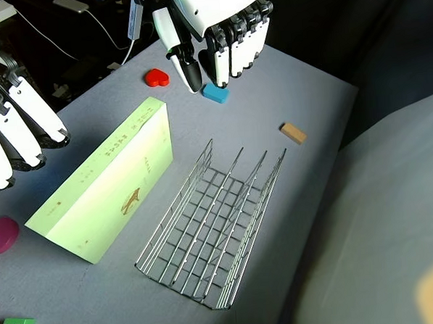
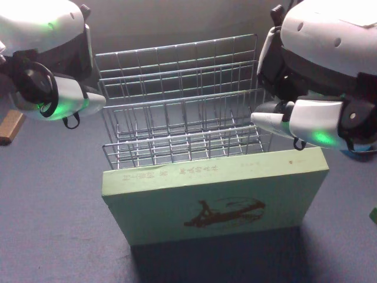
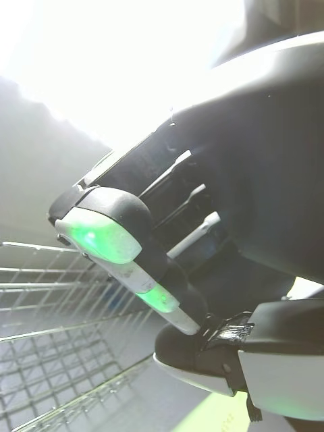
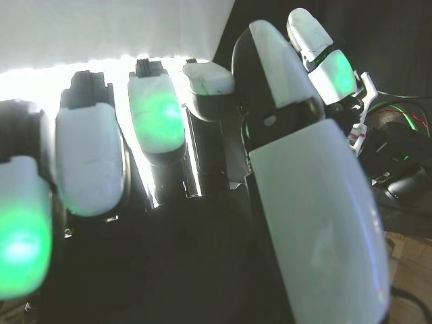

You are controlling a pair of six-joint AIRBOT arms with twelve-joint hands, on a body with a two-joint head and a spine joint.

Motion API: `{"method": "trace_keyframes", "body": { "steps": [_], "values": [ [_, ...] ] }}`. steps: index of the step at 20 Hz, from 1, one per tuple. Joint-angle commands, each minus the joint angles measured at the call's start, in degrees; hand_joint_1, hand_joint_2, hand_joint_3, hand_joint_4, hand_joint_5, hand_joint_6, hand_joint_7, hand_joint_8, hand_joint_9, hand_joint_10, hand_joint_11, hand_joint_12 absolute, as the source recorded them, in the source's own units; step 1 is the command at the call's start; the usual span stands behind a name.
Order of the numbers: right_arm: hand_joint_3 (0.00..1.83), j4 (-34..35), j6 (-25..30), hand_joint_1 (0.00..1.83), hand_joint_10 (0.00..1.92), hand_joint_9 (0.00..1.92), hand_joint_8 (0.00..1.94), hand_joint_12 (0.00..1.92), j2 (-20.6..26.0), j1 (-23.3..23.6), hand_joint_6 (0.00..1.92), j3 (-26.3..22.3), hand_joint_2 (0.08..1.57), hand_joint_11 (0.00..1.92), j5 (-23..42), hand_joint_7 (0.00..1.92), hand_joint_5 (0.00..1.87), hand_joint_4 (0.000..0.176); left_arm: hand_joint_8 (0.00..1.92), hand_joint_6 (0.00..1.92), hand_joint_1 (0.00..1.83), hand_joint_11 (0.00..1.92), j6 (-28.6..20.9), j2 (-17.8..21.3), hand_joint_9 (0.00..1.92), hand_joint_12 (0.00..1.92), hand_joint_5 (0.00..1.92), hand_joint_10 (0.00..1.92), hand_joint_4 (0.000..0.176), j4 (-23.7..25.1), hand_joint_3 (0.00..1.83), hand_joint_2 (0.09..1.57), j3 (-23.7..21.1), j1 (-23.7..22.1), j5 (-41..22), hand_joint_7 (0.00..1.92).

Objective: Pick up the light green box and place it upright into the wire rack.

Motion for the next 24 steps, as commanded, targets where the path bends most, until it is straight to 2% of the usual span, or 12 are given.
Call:
{"method": "trace_keyframes", "body": {
  "steps": [1,3,5,11,15,20,24],
  "values": [
    [0.19,-3.6,0.1,0.05,0.07,0.09,0.03,0.78,0.0,0.4,0.04,-0.1,0.98,0.0,1.1,0.11,0.08,0.069,0.05,0.1,0.1,0.0,0.4,0.1,0.17,0.57,0.32,0.08,0.085,3.5,0.14,1.1,-0.1,-0.5,-1.4,0.26],
    [0.19,-3.6,0.1,0.05,0.07,0.09,0.03,0.78,0.0,0.4,0.04,-0.1,0.98,0.0,1.1,0.11,0.08,0.069,0.05,0.1,0.1,0.0,0.4,0.1,0.17,0.57,0.32,0.08,0.085,3.5,0.14,1.1,-0.1,-0.5,-1.4,0.26],
    [0.03,-3.7,0.1,0.04,0.01,0.11,0.0,0.78,0.0,0.4,0.0,-0.1,1.07,0.0,1.1,0.12,0.09,0.07,0.0,0.01,0.08,0.0,0.5,0.1,0.2,0.57,0.35,0.01,0.087,3.5,0.01,1.17,-0.1,-0.5,-1.6,0.28],
    [0.01,-6.3,1.9,0.04,0.01,0.12,0.0,0.75,-0.6,0.5,0.0,0.0,1.07,0.0,0.1,0.14,0.1,0.07,0.0,0.0,0.09,0.0,0.9,0.2,0.2,0.57,0.35,0.01,0.087,3.5,0.0,1.17,0.2,-0.7,-1.4,0.27],
    [0.0,-6.9,3.0,0.09,0.0,0.12,0.0,0.75,-5.5,-1.4,0.0,1.9,1.05,0.0,-3.3,0.15,0.1,0.066,0.0,0.0,0.09,0.0,2.3,0.4,0.2,0.56,0.35,0.0,0.087,3.5,0.0,1.17,0.9,-0.7,-1.7,0.27],
    [0.0,-5.9,4.6,0.45,0.0,0.12,0.0,0.73,-11.7,-4.6,0.0,5.3,0.95,0.0,-5.1,0.15,0.1,0.054,0.0,0.0,0.08,0.0,4.0,3.1,0.2,0.56,0.35,0.0,0.087,3.5,0.01,1.19,2.2,-0.2,-1.5,0.27],
    [0.0,-2.2,5.4,0.66,0.0,0.09,0.0,0.62,-15.0,-5.3,0.0,7.1,0.92,0.0,-5.6,0.09,0.07,0.055,0.0,0.0,0.08,0.0,6.5,5.1,0.2,0.55,0.35,0.0,0.087,3.5,0.01,1.19,2.3,-0.3,-1.0,0.27]
  ]
}}
